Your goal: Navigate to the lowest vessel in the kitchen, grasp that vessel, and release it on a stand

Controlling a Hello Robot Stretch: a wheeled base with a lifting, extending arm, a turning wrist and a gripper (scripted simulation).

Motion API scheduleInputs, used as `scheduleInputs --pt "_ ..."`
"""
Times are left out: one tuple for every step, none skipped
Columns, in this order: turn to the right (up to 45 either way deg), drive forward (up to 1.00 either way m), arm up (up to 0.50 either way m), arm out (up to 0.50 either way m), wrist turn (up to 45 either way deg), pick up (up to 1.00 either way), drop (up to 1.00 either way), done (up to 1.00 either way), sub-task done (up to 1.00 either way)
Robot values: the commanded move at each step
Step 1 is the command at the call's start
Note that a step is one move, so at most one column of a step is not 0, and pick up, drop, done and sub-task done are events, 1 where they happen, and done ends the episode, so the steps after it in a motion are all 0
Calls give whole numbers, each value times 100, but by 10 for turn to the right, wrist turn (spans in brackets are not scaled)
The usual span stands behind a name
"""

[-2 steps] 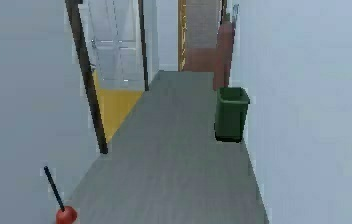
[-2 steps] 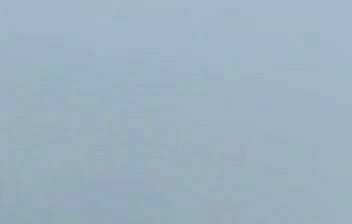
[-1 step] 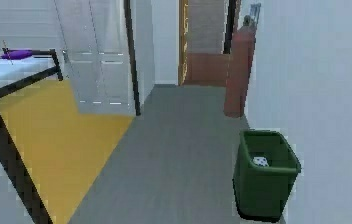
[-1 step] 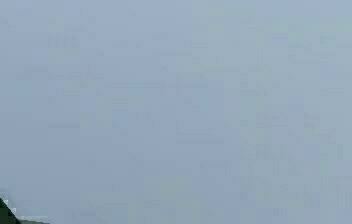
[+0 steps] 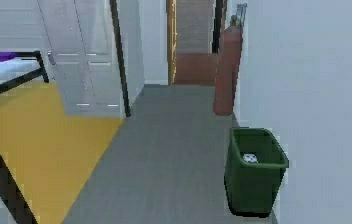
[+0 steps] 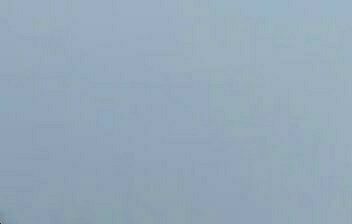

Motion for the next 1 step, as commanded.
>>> scheduleInputs --pt "0 75 0 0 0 0 0 0 0"
